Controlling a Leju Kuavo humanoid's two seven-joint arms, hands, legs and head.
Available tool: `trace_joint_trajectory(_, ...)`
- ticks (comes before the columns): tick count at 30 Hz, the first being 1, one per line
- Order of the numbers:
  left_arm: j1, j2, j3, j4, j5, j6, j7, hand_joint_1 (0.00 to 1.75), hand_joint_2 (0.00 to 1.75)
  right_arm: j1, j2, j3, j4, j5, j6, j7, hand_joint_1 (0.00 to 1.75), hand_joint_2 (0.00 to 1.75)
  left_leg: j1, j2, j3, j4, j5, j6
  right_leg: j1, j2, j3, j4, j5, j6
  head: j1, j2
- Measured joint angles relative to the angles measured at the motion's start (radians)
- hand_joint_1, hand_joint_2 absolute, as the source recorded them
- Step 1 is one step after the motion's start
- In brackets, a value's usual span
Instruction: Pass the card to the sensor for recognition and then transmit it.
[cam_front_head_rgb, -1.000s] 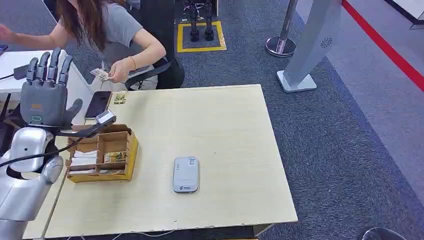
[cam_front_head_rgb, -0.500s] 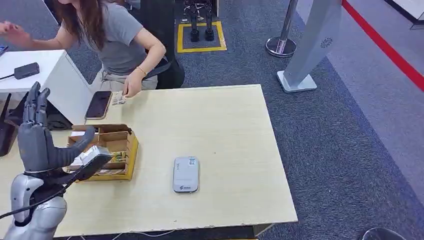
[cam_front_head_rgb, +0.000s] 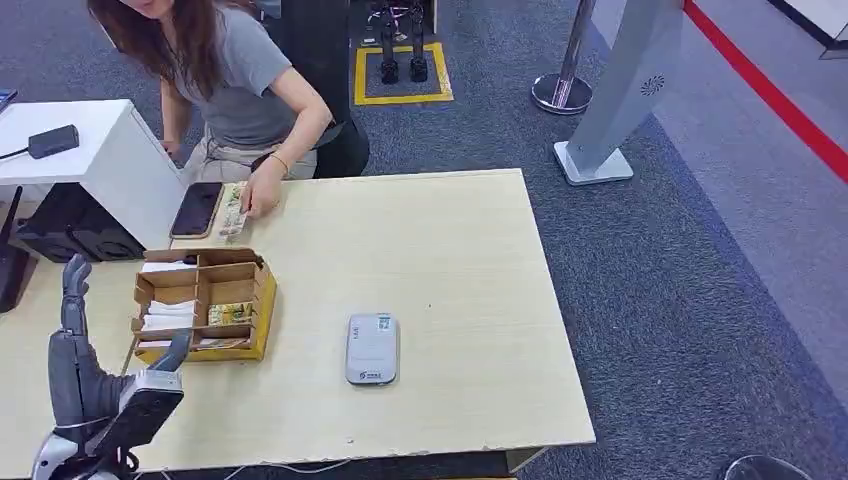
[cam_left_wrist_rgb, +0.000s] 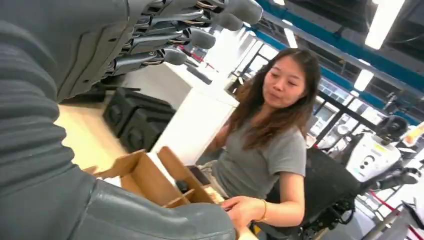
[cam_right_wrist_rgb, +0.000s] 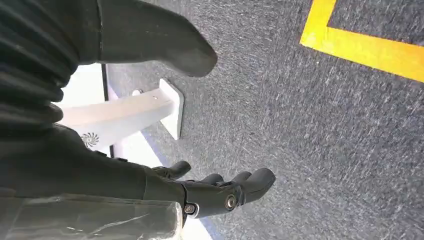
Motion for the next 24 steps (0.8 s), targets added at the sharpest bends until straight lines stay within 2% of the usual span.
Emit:
trace_joint_trajectory(9, 0.064, -0.036, 0.049, -0.033, 0.071, -0.018, -0.043, 0.0, 1.75, 0.003, 0.0, -0.002, 0.0, 0.002, -0.053, -0.012, 0.0, 1.75, 0.0, 0.0, 0.0, 0.0, 0.0, 0.0, 0.0, -0.001, 0.0, 0.0, 0.0, 0.0, 0.0, 0.0)
trace_joint_trajectory(16, 0.064, -0.043, 0.057, -0.045, 0.081, -0.049, -0.048, 0.0, 1.75, 0.003, 0.0, -0.005, 0.0, 0.0, -0.027, 0.004, 0.0, 1.75, 0.0, -0.001, 0.0, 0.0, 0.0, 0.0, 0.0, -0.002, 0.0, 0.0, 0.0, 0.0, 0.0, 0.0)
trace_joint_trajectory(24, 0.061, -0.044, 0.062, -0.06, 0.079, -0.048, -0.063, 0.0, 1.75, 0.003, 0.0, -0.012, 0.0, 0.0, -0.001, 0.04, 0.0, 1.75, 0.0, -0.001, 0.0, 0.0, 0.0, 0.0, 0.0, -0.002, 0.0, 0.0, 0.0, 0.0, 0.0, 0.0)
